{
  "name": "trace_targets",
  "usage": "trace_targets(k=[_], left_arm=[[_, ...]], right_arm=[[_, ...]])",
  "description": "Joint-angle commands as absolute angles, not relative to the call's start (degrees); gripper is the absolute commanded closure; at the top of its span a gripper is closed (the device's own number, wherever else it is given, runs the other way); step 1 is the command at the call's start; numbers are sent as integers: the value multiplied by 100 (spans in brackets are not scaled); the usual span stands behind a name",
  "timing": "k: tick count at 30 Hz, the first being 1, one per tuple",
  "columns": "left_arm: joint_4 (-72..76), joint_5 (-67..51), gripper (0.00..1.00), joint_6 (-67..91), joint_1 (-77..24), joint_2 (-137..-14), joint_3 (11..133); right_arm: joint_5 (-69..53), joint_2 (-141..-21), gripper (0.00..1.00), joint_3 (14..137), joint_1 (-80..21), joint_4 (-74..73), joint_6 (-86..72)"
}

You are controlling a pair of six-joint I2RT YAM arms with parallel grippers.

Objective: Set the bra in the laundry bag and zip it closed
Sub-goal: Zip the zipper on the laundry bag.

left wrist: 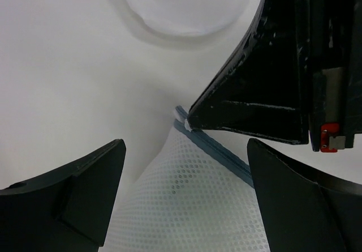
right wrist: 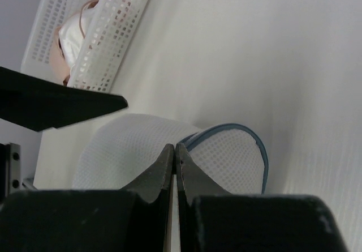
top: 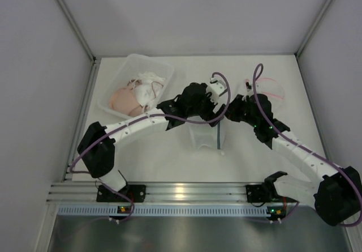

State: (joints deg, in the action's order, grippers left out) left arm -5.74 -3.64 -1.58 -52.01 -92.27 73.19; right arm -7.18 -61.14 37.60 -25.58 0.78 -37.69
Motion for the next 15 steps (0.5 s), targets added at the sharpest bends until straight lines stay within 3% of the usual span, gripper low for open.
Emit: trace_targets(k=[1, 10, 12, 15], left_arm=[[-809, -756, 6, 464, -5273, -9343, 7602], [-1546, 631, 10, 870, -5826, -9781, 8015], [-1608, 887, 21, 905, -5915, -9826, 8016], [-1617, 1239, 60, 923, -5941, -9826, 7946]], right_arm=[[-598, -5977, 100, 3867, -2496, 158, -3911], [-457, -5977, 100, 3911, -2505, 44, -3929], [-448, -5977, 100, 3911, -2505, 35, -3929], [-404, -5959, 100, 3920, -2496, 18, -3929]])
